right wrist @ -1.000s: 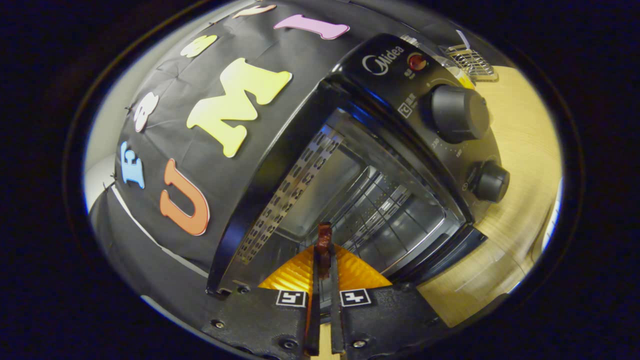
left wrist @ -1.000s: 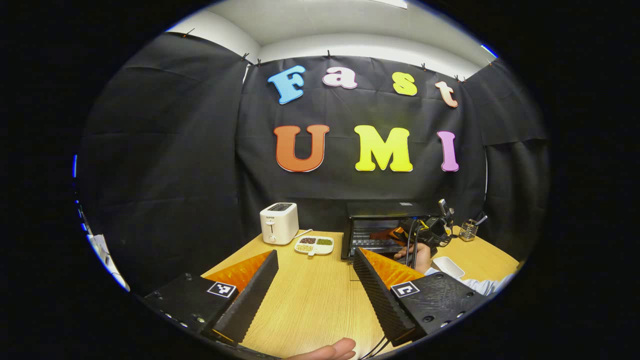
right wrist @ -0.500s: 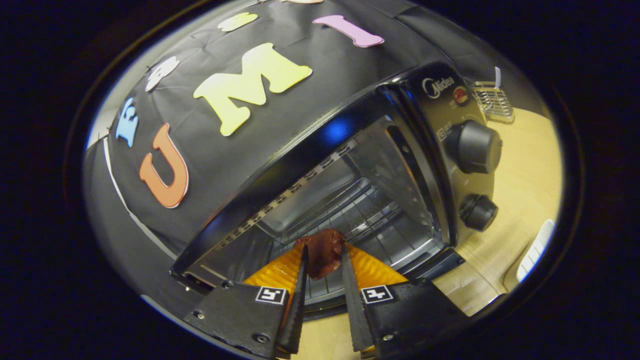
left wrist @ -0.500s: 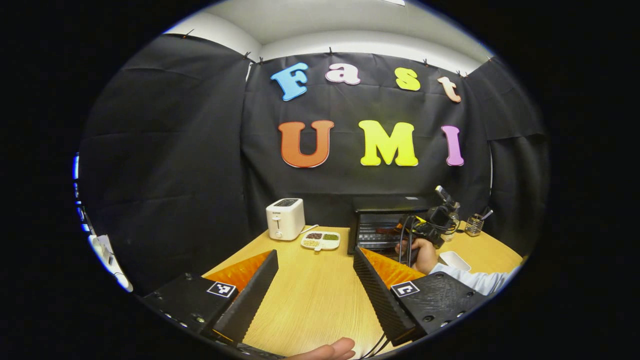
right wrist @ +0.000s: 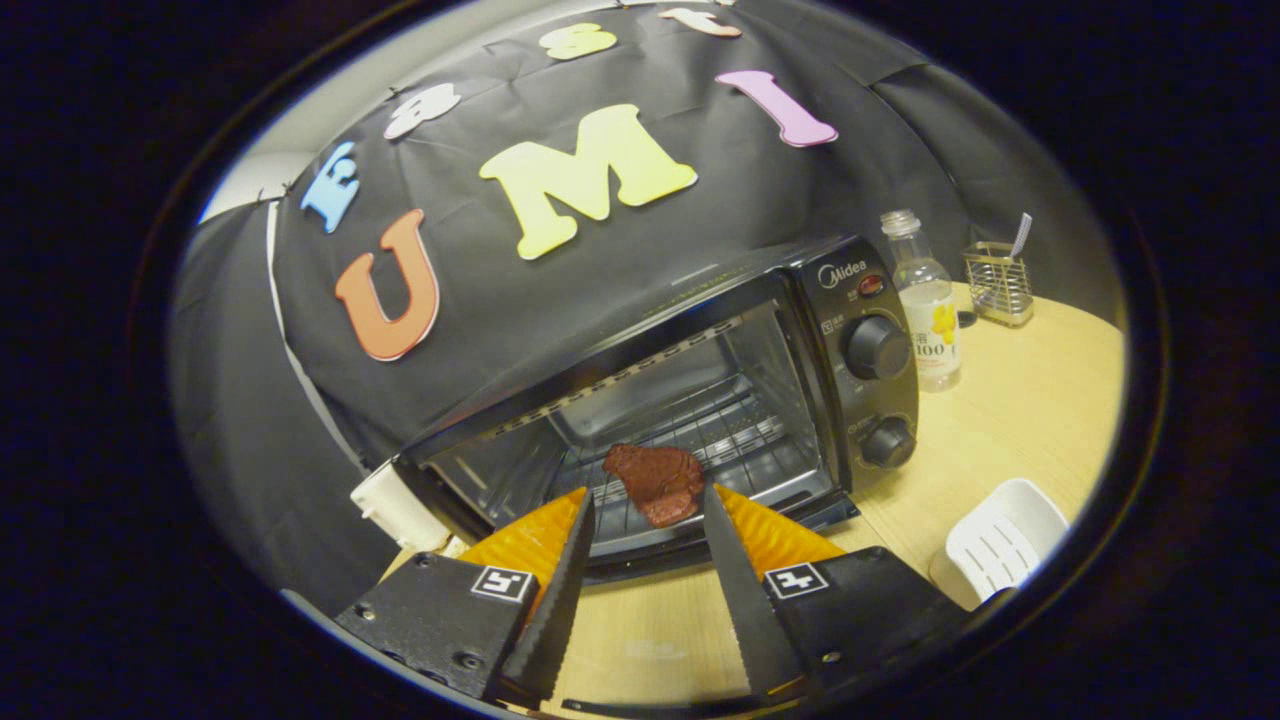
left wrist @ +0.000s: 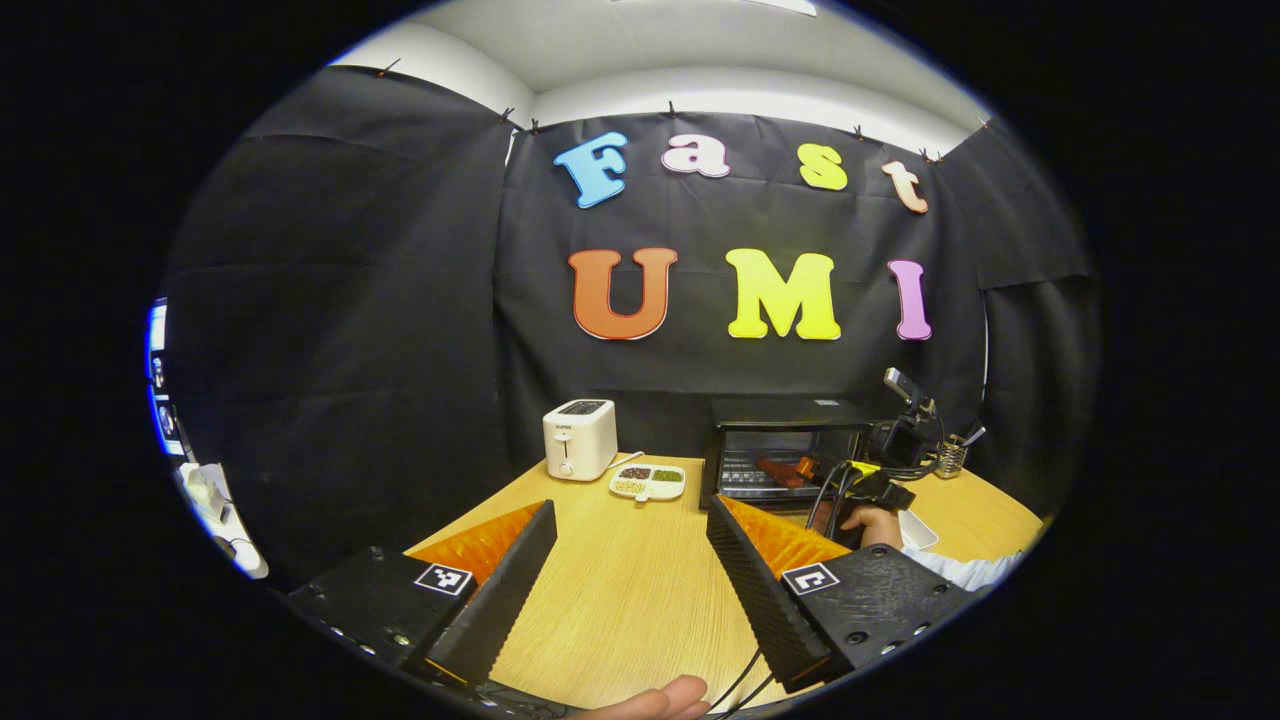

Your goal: Open the electric oven with the left hand, put the food in, and close the electric oven.

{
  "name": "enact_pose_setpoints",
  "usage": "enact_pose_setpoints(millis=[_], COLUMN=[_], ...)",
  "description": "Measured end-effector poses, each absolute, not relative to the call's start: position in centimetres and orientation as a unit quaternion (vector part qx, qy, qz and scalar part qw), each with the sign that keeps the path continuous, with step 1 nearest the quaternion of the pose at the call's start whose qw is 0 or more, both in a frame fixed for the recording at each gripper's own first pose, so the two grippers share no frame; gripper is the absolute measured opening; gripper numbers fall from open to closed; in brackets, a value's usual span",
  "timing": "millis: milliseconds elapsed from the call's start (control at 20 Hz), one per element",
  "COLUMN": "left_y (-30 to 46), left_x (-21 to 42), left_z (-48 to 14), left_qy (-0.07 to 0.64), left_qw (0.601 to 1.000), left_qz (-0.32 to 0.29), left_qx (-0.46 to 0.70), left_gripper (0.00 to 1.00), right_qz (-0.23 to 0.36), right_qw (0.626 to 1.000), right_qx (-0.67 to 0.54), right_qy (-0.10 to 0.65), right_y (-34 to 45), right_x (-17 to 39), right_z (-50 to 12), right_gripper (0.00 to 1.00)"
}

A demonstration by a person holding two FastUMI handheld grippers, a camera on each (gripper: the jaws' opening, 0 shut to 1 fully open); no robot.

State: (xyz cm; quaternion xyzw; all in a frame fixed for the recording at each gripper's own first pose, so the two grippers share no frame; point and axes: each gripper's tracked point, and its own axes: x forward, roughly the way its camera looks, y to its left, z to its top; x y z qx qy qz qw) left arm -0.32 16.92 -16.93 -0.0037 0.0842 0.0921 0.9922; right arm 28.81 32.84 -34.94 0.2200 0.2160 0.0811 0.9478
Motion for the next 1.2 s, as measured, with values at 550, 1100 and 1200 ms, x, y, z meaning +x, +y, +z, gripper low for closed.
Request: enact_pose_setpoints(millis=[550, 1100, 1200], left_y=[13.0, 4.4, 2.2], left_x=[2.5, 7.9, 8.9], left_z=[-22.1, -28.4, -29.8], left_qy=[0.138, 0.213, 0.228], left_qw=[0.989, 0.977, 0.973], left_qz=[0.057, -0.019, -0.040], left_qx=[-0.017, -0.024, -0.026], left_gripper=[0.96, 0.96, 0.96], right_qz=[0.104, 0.059, 0.043], right_qw=[0.976, 0.996, 0.998], right_qx=[0.103, 0.032, 0.027], right_qy=[0.162, 0.051, 0.037], right_y=[25.5, 11.0, 8.8], right_x=[18.4, 14.8, 14.1], right_z=[-25.6, -14.5, -12.8], right_gripper=[0.85, 0.96, 1.00])
